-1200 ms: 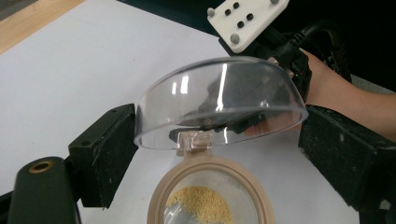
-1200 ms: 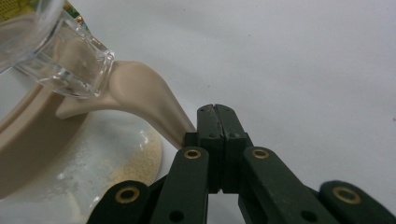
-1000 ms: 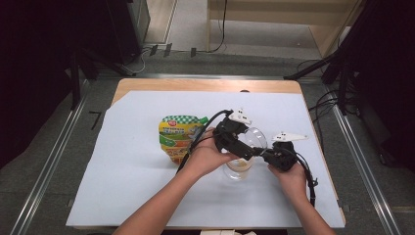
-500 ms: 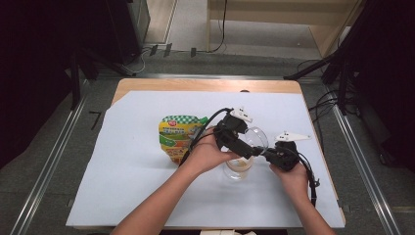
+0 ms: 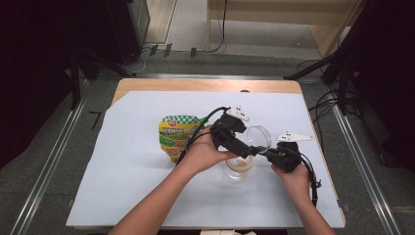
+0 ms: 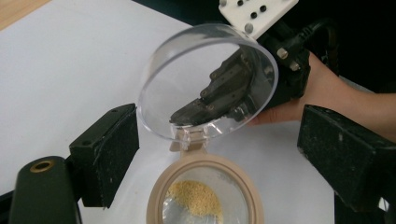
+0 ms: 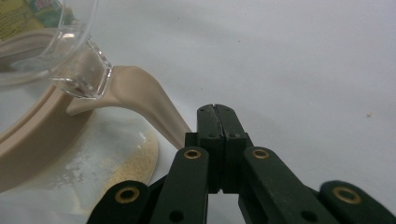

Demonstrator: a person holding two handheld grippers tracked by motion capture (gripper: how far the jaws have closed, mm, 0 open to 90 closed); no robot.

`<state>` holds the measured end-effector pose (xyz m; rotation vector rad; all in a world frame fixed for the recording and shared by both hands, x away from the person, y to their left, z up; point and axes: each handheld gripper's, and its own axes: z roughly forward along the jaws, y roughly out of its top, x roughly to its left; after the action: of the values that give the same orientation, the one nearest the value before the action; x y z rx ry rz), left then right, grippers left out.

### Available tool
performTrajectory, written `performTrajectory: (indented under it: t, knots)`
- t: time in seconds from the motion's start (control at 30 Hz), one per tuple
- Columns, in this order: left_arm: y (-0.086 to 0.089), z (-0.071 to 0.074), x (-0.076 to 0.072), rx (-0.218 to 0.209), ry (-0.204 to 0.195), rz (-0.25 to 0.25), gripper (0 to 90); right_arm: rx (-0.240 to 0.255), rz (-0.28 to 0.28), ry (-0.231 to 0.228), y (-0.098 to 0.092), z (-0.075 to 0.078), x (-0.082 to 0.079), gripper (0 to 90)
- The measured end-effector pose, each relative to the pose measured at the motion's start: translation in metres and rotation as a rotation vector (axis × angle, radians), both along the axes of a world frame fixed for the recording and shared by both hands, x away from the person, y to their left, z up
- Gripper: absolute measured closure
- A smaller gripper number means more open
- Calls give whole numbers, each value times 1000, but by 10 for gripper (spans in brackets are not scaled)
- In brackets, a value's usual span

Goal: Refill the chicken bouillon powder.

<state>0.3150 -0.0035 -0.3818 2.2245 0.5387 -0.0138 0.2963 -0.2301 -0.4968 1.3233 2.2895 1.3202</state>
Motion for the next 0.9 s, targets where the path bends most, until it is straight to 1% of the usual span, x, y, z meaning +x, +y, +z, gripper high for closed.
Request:
performTrajectory:
  t: [0.07, 0.13, 0.17, 0.23, 0.27, 0.3, 0.33, 0.37, 0.4, 0.43, 0.47, 0.5, 0.53, 0.57, 0.6, 0.63, 0.67, 0.7, 0.73, 0.77, 0.83, 0.87, 0.9]
  knots:
    - [3, 2, -2, -6, 3, 1, 140, 2, -1, -6, -2, 1, -1, 900]
    - [7, 4, -3, -1, 5, 2, 147, 10, -8, 1, -3, 2, -4, 900]
    - [10, 4, -4, 12, 16, 4, 229, 11, -12, 0, -5, 4, -8, 894]
    - [17, 4, -8, 52, 34, -4, 269, -5, 1, -14, -5, 7, -14, 894]
    - [17, 4, -8, 52, 34, -4, 309, -5, 1, -14, -5, 7, -14, 894]
    - [21, 4, -9, 55, 44, -7, 309, 2, 1, -14, -5, 9, -17, 894]
    - [24, 5, -10, 60, 50, -11, 332, 1, 0, -19, -4, 11, -21, 892]
    - [27, 5, -11, 56, 50, -9, 348, -1, 6, -24, -4, 13, -23, 886]
    - [30, 5, -12, 52, 52, -12, 400, -10, 8, -20, -3, 15, -30, 877]
    - [33, 5, -13, 45, 52, -12, 413, -13, 14, -19, -3, 16, -34, 869]
    - [37, 6, -14, 42, 51, -8, 413, -13, 14, -19, -3, 16, -34, 869]
    - [40, 6, -15, 34, 52, -10, 425, -9, 18, -22, -3, 16, -37, 853]
    - [43, 6, -15, 32, 50, -12, 443, -4, 23, -13, -3, 16, -41, 837]
    - [48, 6, -16, 22, 50, -6, 473, 9, 27, -1, -2, 17, -49, 795]
    - [51, 7, -17, 20, 54, 0, 473, 9, 27, -1, -2, 17, -49, 795]
    - [56, 7, -17, 12, 58, -6, 507, 12, 34, -1, -2, 18, -51, 778]
    - [59, 8, -18, 5, 56, 2, 526, 24, 45, -1, 0, 18, -56, 758]
    - [63, 9, -18, 5, 54, 7, 544, 34, 70, 10, 4, 18, -62, 725]
    - [66, 10, -17, 4, 58, 13, 544, 34, 70, 10, 4, 18, -62, 725]
    - [69, 11, -17, 3, 66, 24, 544, 37, 87, 18, 7, 18, -64, 711]
    - [76, 14, -18, -10, 64, 36, 536, 39, 119, 25, 13, 17, -68, 689]
    - [78, 14, -18, -14, 66, 38, 514, 39, 144, 23, 18, 18, -71, 660]
    - [81, 16, -18, -13, 63, 39, 489, 44, 159, 24, 21, 18, -72, 651]
